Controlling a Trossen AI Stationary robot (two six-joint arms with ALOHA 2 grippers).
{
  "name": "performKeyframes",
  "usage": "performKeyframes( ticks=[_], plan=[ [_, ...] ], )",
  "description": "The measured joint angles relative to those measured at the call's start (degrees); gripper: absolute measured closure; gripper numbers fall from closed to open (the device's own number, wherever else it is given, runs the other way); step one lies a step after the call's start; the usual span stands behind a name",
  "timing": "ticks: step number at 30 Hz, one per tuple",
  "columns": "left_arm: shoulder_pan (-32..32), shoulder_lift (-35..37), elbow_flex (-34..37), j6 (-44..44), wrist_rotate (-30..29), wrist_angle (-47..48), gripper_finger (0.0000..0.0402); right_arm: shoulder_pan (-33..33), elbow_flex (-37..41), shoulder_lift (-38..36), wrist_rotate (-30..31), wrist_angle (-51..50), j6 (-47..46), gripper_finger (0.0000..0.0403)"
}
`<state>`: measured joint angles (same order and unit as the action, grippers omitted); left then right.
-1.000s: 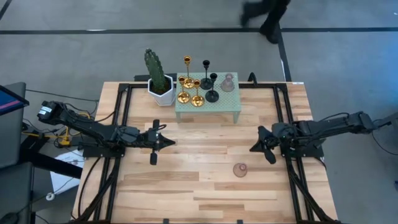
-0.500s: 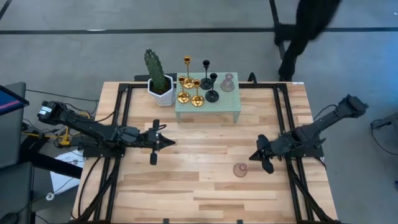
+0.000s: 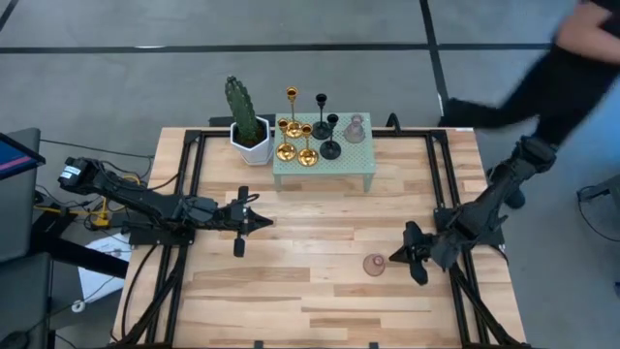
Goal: Pick & Place candle stick holders
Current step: Put the pink glass candle holder on the shelf
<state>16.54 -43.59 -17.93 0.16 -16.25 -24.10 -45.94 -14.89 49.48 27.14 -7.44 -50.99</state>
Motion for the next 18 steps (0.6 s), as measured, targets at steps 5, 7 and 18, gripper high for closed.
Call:
performKeyframes(
  ticks=[5, 7, 18],
  plan=[
    [0.01, 0.00, 0.00, 0.00, 0.00, 0.00, 0.0394, -3.52, -4.43, 6.51, 3.14, -1.50, 2.74, 0.0403],
    [0.00, 0.00, 0.00, 0.00, 0.00, 0.00, 0.0394, -5.41, -5.57, 8.99, 5.58, -3.33, 1.64, 0.0403],
    [0.00, 0.00, 0.00, 0.00, 0.00, -0.02, 0.0394, -20.02, -5.93, 22.78, 31.23, -2.37, -14.53, 0.0403]
  ],
)
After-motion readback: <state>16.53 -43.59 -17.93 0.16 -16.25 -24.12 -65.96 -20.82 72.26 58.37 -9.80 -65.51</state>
